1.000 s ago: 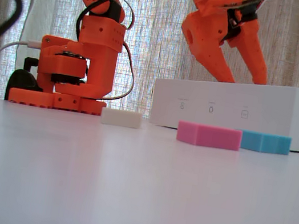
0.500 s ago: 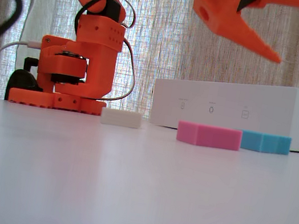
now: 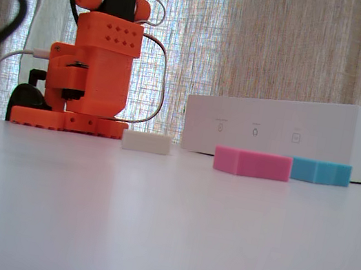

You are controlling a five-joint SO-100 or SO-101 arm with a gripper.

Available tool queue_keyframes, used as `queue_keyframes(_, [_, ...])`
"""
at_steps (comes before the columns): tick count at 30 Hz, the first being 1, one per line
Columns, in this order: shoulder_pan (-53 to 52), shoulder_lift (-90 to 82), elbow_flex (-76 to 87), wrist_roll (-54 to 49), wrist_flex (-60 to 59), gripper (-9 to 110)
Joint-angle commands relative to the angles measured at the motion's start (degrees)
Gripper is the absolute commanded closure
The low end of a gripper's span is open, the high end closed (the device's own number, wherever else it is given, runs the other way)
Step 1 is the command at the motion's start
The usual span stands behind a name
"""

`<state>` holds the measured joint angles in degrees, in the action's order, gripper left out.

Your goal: Grasp the yellow cuboid and put it in the bin.

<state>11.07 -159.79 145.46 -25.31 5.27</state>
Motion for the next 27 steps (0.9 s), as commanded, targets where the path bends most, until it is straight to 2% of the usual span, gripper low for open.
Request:
queue_keyframes(1, [-5.45, -5.8, 0.09, 3.6, -12.66, 68])
queue_keyframes(6, [-10.55, -13.01, 0.7, 12.13, -41.22, 69])
queue_keyframes(10, [-11.78, -18.54, 5.27, 12.92, -56.95, 69])
queue_keyframes(16, [-14.33, -25.14, 11.87, 12.92, -69.7, 69])
queue_keyframes(20, [-15.56, -28.65, 15.82, 12.39, -73.04, 85])
queue_keyframes(27, [-16.26, -29.79, 20.04, 12.3, -76.99, 99])
